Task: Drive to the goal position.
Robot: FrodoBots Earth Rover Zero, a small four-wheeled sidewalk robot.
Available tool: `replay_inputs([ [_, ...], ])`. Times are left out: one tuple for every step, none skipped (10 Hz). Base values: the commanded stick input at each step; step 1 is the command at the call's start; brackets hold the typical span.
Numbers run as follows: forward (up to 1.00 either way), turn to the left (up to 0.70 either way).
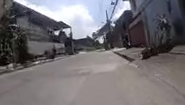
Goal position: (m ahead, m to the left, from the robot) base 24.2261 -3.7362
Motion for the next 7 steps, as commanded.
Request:
replay_inputs([
  [1.00,0.00],
  [1.00,0.00],
  [1.00,0.00],
  [1.00,0.00],
  [1.00,0.00],
  [1.00,0.00],
  [1.00,0.00],
])
